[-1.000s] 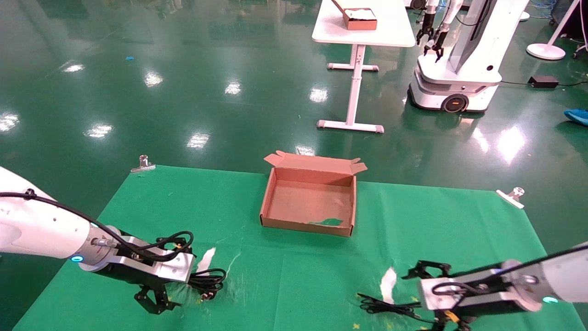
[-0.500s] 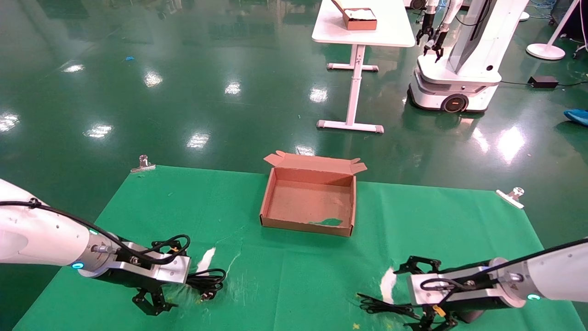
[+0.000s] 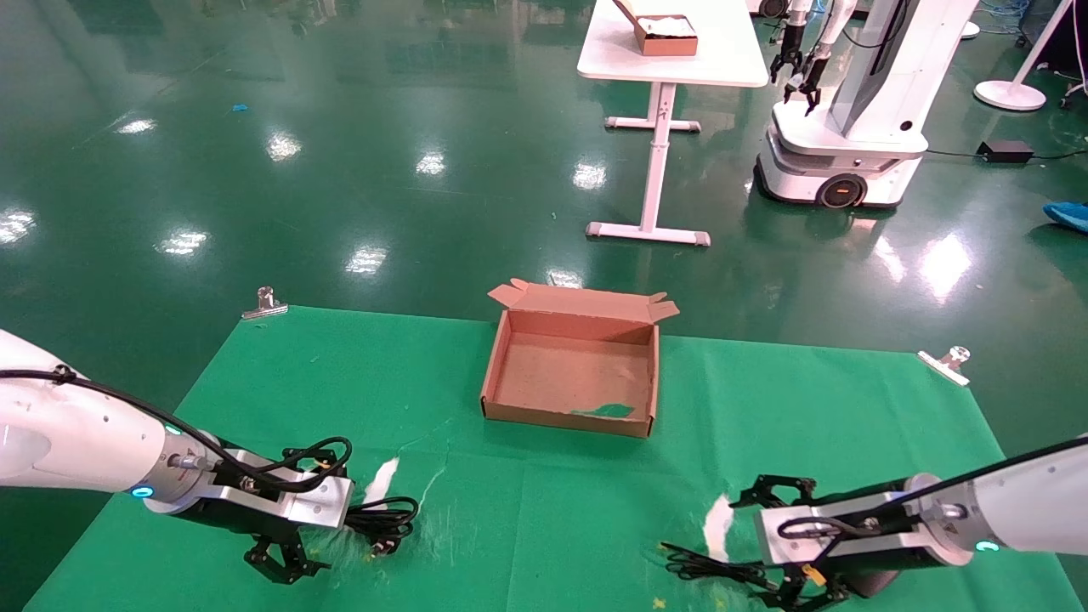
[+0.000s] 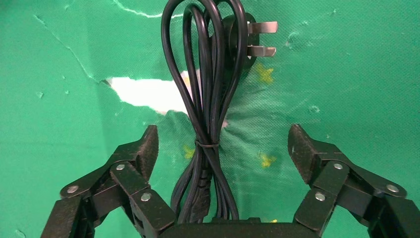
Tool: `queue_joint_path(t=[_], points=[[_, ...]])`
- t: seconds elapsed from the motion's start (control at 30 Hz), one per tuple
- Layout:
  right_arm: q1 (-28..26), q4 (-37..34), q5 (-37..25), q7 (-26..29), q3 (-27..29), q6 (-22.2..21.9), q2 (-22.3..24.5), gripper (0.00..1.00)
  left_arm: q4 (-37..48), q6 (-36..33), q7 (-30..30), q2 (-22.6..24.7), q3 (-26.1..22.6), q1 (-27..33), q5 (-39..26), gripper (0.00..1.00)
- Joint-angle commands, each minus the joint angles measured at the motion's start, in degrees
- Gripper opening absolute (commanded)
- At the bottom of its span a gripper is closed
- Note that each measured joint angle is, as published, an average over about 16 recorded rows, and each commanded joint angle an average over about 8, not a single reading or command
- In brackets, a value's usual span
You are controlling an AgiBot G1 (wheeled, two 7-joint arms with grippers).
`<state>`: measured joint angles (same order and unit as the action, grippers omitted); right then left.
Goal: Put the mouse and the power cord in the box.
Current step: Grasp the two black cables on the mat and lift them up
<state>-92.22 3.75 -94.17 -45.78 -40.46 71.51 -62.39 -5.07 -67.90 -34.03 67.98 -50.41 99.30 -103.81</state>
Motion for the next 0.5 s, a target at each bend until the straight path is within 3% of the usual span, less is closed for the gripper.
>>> queue_joint_path(t=[0.03,0.5], points=[[0.06,0.14,0.06,0.06,0.04,0.09,0.07,0.0,-0.13,-0.04,0.08,-0.05,0.03,-0.03,0.04,0.0],[0.28,0.55,0.32,0.23,0.17,0.34,0.28,0.0,-0.52,-0.11,0.27,-0.22,0.12,-0.19,0.23,0.0]])
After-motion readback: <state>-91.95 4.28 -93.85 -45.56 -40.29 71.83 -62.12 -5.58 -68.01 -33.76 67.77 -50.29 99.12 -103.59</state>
